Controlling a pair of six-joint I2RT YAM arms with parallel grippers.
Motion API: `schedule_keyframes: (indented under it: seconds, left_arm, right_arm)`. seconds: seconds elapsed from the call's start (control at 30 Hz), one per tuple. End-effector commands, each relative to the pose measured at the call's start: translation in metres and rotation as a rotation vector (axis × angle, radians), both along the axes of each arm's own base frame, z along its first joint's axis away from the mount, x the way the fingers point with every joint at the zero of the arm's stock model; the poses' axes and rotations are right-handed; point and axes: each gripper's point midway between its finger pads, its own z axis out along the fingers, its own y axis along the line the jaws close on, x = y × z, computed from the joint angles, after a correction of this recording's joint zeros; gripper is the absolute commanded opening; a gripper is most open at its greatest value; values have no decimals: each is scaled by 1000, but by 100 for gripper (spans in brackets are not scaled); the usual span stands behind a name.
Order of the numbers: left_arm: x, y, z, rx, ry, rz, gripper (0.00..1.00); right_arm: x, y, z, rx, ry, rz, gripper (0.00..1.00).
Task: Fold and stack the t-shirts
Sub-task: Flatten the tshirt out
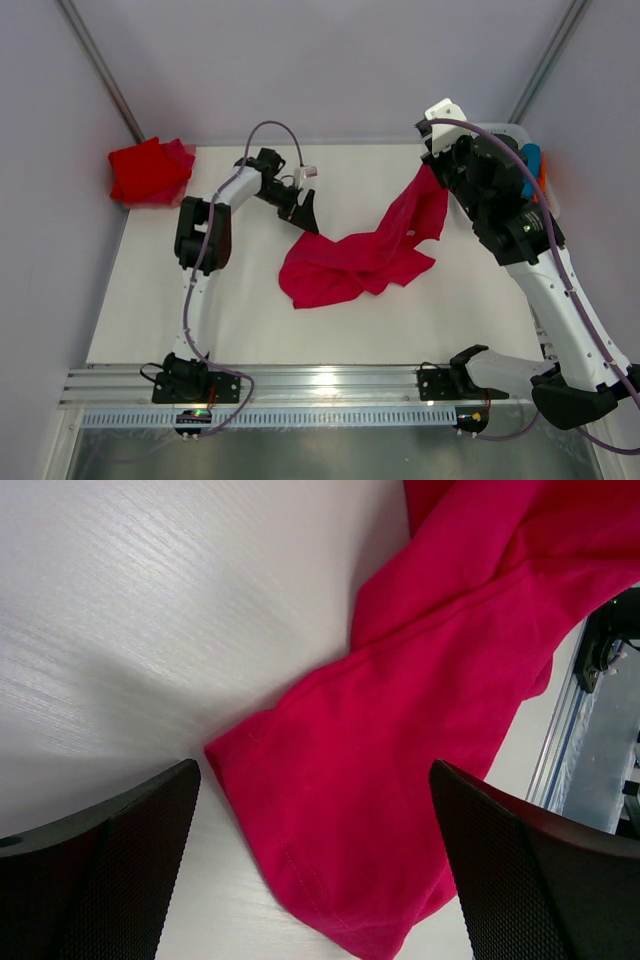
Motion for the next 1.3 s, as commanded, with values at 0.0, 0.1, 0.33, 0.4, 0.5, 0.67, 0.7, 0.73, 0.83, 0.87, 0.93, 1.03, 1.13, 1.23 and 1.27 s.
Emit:
schedule_keyframes:
  seconds: [0.0, 0.1, 0.33, 0.4, 0.5, 0.67, 0.7, 0.73, 0.83, 0.87, 0.93, 1.03, 1.13, 1.23, 1.27]
  left_arm:
    - [-20, -2, -4, 42, 39, -36, 99]
    - [-31, -5, -9, 53, 64, -64, 94]
    - [-45, -14, -11, 68, 83, -100, 16]
    - [-47, -15, -10, 68, 83, -106, 0]
    - [-47, -14, -5, 71, 68, -106, 0]
    - [-37, -9, 30, 92, -40, -69, 0]
    - [-32, -5, 39, 106, -77, -53, 0]
    - [-26, -3, 52, 109, -118, -27, 0]
    - [-1, 22, 116, 145, -290, 132, 0]
    - [9, 35, 157, 132, -401, 201, 0]
    - [23, 65, 191, 186, -492, 339, 0]
    - [21, 99, 255, 217, -662, 472, 0]
    - [7, 129, 297, 240, -763, 566, 0]
    - [-11, 149, 325, 253, -831, 635, 0]
    - [-15, 154, 328, 260, -839, 653, 0]
  right_arm:
    - [-7, -1, 22, 54, -66, 4, 3]
    - [-7, -2, 22, 54, -66, 3, 3]
    - [-7, -2, 21, 55, -66, 4, 3]
    - [-8, -2, 22, 56, -68, 4, 3]
    - [-9, -4, 23, 55, -75, -1, 3]
    - [-7, -6, 19, 49, -78, -16, 3]
    - [-6, -6, 21, 52, -87, -20, 3]
    - [-5, -8, 20, 50, -88, -34, 3]
    - [-2, -13, 23, 56, -107, -67, 3]
    - [-2, -15, 25, 56, -113, -78, 3]
    - [1, -16, 30, 61, -131, -93, 3]
    - [4, -17, 39, 69, -149, -104, 3]
    - [7, -21, 49, 79, -180, -136, 3]
    - [11, -29, 60, 89, -219, -192, 3]
    - [13, -33, 64, 94, -237, -218, 3]
